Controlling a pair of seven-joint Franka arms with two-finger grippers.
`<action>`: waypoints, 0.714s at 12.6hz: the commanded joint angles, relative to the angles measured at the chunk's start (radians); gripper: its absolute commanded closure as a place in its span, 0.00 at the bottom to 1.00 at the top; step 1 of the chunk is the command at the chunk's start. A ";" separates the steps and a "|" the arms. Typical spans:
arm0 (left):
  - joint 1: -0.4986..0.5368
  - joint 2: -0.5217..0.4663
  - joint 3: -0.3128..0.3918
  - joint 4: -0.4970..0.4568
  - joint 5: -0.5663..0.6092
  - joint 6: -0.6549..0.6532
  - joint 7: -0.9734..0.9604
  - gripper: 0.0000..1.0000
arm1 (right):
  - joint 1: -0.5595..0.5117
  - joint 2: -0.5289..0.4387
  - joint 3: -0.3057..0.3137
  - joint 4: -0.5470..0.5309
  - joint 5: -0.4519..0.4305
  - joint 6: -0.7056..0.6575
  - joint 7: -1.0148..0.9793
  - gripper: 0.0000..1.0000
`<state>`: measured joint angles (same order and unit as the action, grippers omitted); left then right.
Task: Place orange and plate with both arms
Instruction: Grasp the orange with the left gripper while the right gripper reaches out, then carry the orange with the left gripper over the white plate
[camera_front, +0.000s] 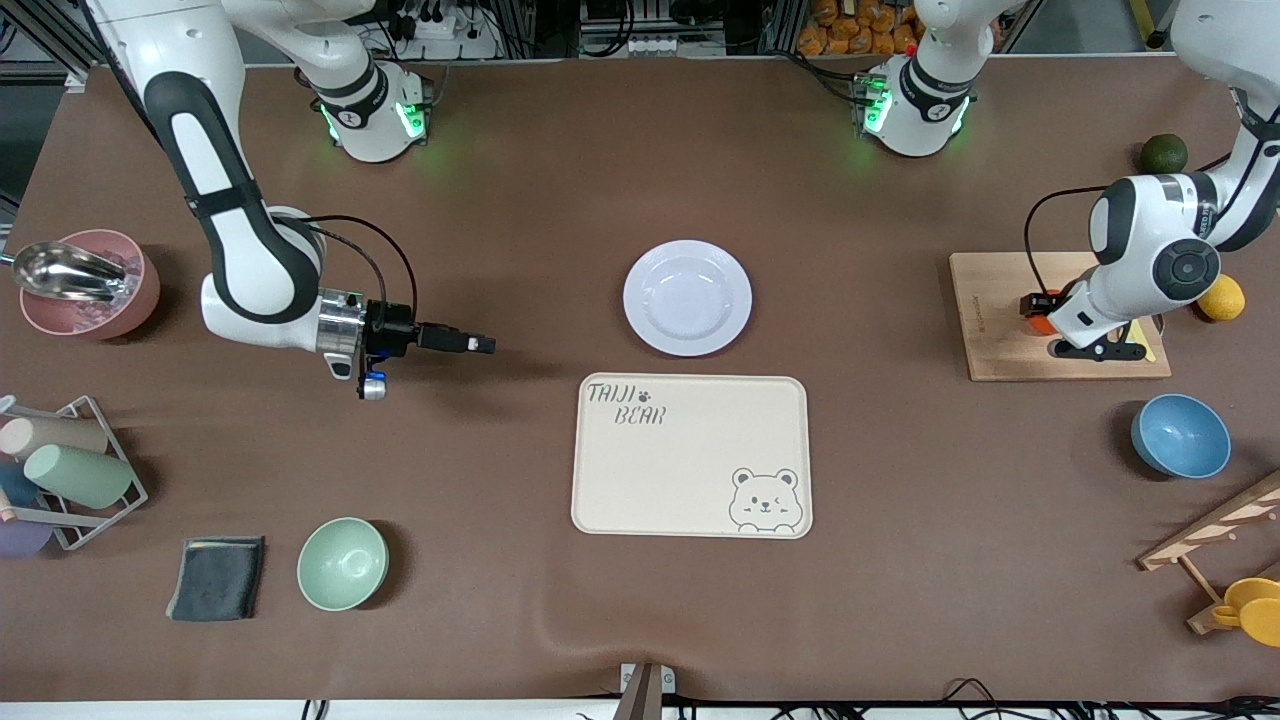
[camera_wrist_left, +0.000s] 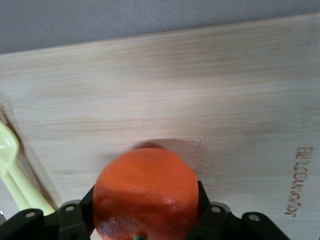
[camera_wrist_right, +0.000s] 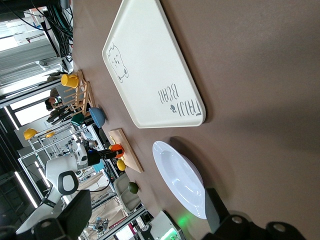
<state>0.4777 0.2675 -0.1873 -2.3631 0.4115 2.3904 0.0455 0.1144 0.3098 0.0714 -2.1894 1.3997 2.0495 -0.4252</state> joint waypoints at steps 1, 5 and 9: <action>0.018 -0.086 -0.066 0.002 0.017 -0.062 0.010 1.00 | 0.010 -0.021 -0.002 -0.051 0.028 0.000 -0.099 0.00; 0.016 -0.139 -0.139 0.079 -0.045 -0.172 0.008 1.00 | 0.019 -0.057 -0.002 -0.151 0.062 0.028 -0.250 0.00; 0.016 -0.137 -0.259 0.261 -0.190 -0.437 -0.028 1.00 | 0.138 -0.052 -0.001 -0.161 0.224 0.185 -0.253 0.00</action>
<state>0.4805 0.1314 -0.3937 -2.1744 0.2715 2.0588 0.0361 0.1759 0.2963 0.0754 -2.3170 1.5478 2.1532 -0.6658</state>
